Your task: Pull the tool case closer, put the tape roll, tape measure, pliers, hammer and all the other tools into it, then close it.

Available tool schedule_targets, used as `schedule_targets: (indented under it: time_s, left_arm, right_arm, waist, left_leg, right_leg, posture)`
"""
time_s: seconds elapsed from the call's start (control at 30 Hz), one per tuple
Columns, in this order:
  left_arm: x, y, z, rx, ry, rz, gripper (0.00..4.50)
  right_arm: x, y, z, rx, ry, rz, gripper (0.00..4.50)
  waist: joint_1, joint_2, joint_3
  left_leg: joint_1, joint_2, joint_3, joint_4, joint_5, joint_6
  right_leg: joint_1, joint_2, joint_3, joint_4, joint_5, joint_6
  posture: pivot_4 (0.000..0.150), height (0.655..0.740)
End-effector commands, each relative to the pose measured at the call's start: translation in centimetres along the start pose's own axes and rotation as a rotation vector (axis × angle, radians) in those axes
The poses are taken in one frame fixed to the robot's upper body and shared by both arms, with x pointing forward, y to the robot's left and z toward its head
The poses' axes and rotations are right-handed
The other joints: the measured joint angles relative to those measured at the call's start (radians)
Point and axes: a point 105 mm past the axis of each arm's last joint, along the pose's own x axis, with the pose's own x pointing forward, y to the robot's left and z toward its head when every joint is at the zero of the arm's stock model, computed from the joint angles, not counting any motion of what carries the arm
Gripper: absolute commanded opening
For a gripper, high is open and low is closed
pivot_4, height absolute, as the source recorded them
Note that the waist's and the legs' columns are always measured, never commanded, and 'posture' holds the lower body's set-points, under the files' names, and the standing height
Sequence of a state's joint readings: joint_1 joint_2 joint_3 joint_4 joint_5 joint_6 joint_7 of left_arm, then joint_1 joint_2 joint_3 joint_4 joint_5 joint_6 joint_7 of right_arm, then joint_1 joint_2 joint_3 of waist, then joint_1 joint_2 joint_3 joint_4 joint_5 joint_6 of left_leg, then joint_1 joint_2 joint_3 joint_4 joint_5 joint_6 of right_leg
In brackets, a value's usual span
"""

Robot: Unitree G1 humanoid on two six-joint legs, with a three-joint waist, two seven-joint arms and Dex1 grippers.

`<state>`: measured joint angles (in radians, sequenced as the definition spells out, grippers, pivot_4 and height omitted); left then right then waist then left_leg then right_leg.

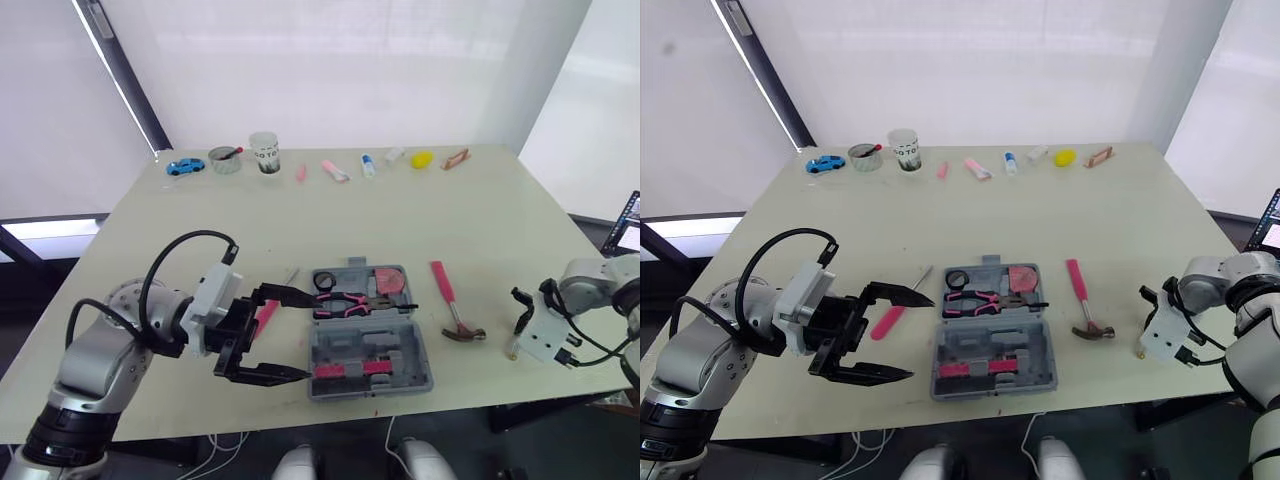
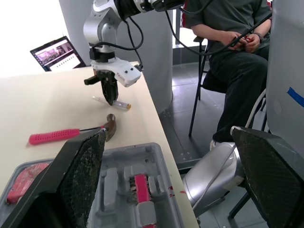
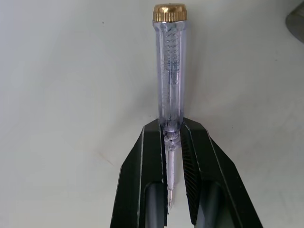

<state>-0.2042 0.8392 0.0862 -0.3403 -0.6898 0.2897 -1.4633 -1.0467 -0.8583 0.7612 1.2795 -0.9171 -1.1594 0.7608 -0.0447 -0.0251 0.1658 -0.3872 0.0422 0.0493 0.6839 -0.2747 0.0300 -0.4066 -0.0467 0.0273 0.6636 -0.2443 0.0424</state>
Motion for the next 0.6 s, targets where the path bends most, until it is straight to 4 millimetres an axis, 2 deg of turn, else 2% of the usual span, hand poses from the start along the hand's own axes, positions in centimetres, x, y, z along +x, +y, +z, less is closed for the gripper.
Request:
schedule_targets:
  time_s: [0.03, 0.1, 0.27, 0.43, 0.6]
  left_arm:
    - [0.1, 0.1, 0.2, 0.026, -0.006, 0.004, 4.5]
    - [0.1, 0.1, 0.2, 0.025, -0.008, 0.004, 4.5]
    - [0.2, 0.3, 0.1, 0.024, -0.015, -0.003, 4.5]
    - [0.3, 0.4, 0.0, 0.021, -0.018, -0.01, 4.5]
    - [0.2, 0.4, 0.0, 0.019, -0.02, -0.012, 4.5]
  right_arm:
    - [-2.0, -0.2, -0.7, 0.35, -0.105, -0.096, 0.07]
    - [-2.7, -0.7, -0.8, 0.562, -0.211, -0.143, 0.07]
    - [-4.4, -1.5, 0.2, 0.867, -0.399, -0.228, 0.07]
    - [-5.5, -1.0, 0.9, 1.192, -0.405, -0.296, 0.07]
    - [-5.2, 0.0, 1.4, 1.688, -0.338, -0.306, 0.07]
  waist:
    - [0.002, 0.002, 0.001]
    - [0.003, 0.003, 0.002]
    - [0.009, 0.005, 0.003]
    - [0.021, 0.009, 0.004]
    - [0.028, 0.009, 0.004]
  left_leg:
    - [0.0, 0.0, 0.0, -0.001, 0.0, 0.0]
    - [0.0, 0.0, -0.001, -0.001, 0.0, 0.0]
    - [-0.003, 0.001, -0.004, -0.001, 0.0, 0.0]
    - [-0.008, 0.001, -0.004, -0.001, 0.0, 0.0]
    - [-0.009, 0.0, -0.003, -0.001, 0.0, 0.0]
  right_leg:
    - [0.0, 0.0, 0.0, -0.001, 0.0, 0.0]
    - [0.0, 0.0, 0.0, -0.001, 0.001, 0.001]
    - [0.0, 0.0, -0.004, -0.001, 0.002, 0.004]
    - [-0.005, 0.0, -0.005, 0.0, 0.002, 0.004]
    - [-0.006, 0.0, -0.005, -0.001, 0.002, 0.004]
  posture:
    - [0.15, 0.74]
    - [0.15, 0.74]
    - [0.15, 0.74]
    - [0.15, 0.74]
    - [0.15, 0.74]
